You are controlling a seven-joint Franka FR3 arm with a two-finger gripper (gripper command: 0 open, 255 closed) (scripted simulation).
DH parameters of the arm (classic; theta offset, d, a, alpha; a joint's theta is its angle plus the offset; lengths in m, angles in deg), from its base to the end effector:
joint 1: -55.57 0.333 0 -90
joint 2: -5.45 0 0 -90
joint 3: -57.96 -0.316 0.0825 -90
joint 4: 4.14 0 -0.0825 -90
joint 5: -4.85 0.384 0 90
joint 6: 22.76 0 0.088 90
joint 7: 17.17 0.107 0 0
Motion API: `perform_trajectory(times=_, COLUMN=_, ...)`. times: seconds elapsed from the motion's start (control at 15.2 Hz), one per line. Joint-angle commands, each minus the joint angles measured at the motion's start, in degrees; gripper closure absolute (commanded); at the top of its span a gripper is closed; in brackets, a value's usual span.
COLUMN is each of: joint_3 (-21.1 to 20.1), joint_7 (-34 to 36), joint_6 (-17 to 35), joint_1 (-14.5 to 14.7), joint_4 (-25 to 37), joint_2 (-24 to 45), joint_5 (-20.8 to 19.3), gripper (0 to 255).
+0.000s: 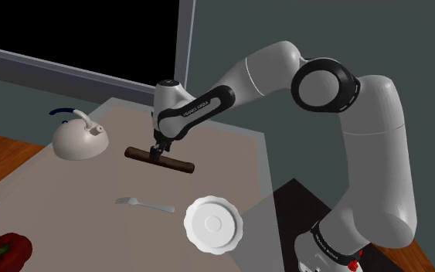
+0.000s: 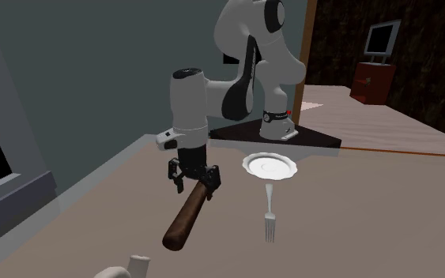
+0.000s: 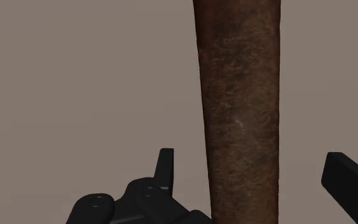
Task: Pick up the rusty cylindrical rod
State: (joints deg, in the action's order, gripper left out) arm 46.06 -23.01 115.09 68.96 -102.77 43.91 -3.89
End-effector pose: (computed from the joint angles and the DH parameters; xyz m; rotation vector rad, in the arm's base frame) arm 0.6154 0.2749 0.2063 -2.9690 -0.9335 -0.0419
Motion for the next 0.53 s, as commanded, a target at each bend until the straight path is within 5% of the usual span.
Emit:
perform_trajectory(times=0.0, joint_3=0.2, joint_7=0.16, joint_6=1.0, joint_1=0.19, joint_4=0.08, joint_2=1.07, joint_5=-0.24, gripper=0)
perform_trajectory(times=0.2, joint_3=0.37, joint_7=0.25, joint_6=1.75, joint_1=0.32, joint_4=0.23, joint_2=1.96, joint_5=-0.42, gripper=0)
perform_trajectory(times=0.26, joint_3=0.36, joint_7=0.32, joint_6=1.78, joint_1=0.37, joint_4=0.15, joint_2=1.9, joint_5=-0.43, gripper=255)
perform_trajectory(times=0.46, joint_3=0.37, joint_7=0.3, joint_6=1.77, joint_1=0.36, joint_4=0.19, joint_2=1.94, joint_5=-0.43, gripper=255)
